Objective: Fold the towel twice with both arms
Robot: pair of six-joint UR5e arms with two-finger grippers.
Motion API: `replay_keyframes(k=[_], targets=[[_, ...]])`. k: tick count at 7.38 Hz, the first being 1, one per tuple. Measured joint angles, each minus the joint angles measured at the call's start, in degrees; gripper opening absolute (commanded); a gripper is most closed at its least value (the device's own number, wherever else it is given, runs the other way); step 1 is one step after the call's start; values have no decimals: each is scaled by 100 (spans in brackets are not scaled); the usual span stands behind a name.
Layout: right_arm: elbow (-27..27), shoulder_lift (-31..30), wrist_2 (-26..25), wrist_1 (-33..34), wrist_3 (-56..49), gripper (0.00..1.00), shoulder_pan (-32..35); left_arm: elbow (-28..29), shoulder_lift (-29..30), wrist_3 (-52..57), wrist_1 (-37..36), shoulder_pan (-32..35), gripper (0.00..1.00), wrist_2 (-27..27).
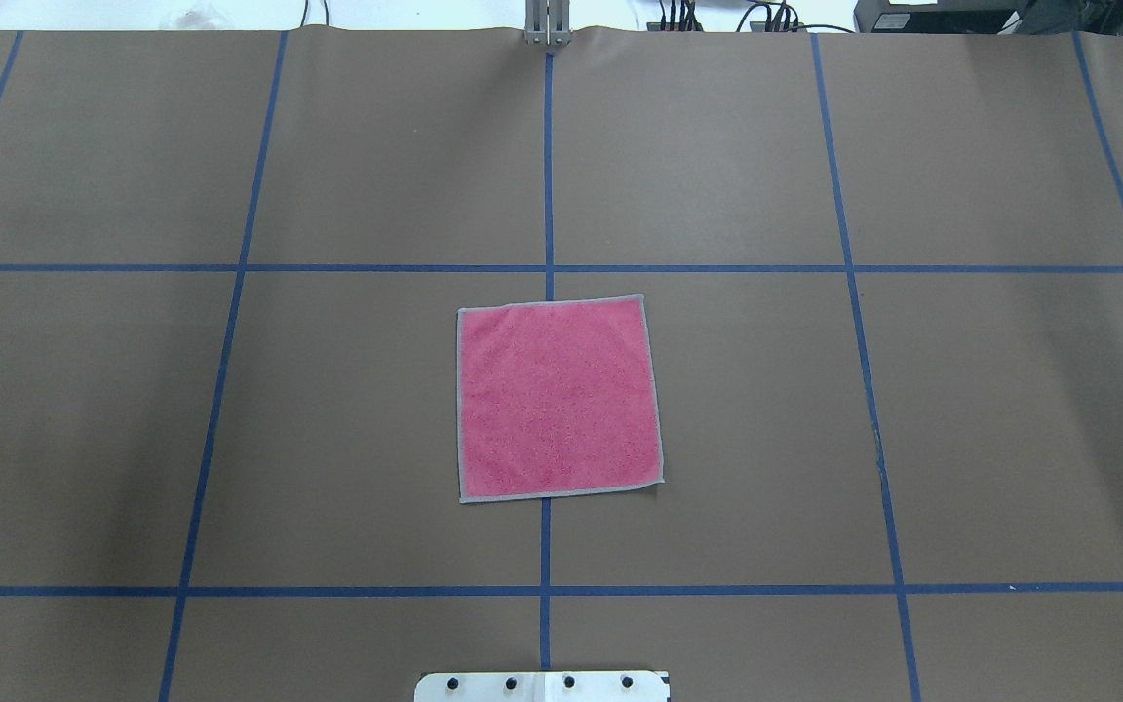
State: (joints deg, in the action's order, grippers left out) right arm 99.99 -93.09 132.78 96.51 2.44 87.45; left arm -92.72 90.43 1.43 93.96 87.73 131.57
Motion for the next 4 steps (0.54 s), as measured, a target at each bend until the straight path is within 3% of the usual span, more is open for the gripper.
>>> replay_keyframes(k=[4], targets=[[-9,-24,49,-6,9,99,0,-4,1,3,2,-2,100,10]])
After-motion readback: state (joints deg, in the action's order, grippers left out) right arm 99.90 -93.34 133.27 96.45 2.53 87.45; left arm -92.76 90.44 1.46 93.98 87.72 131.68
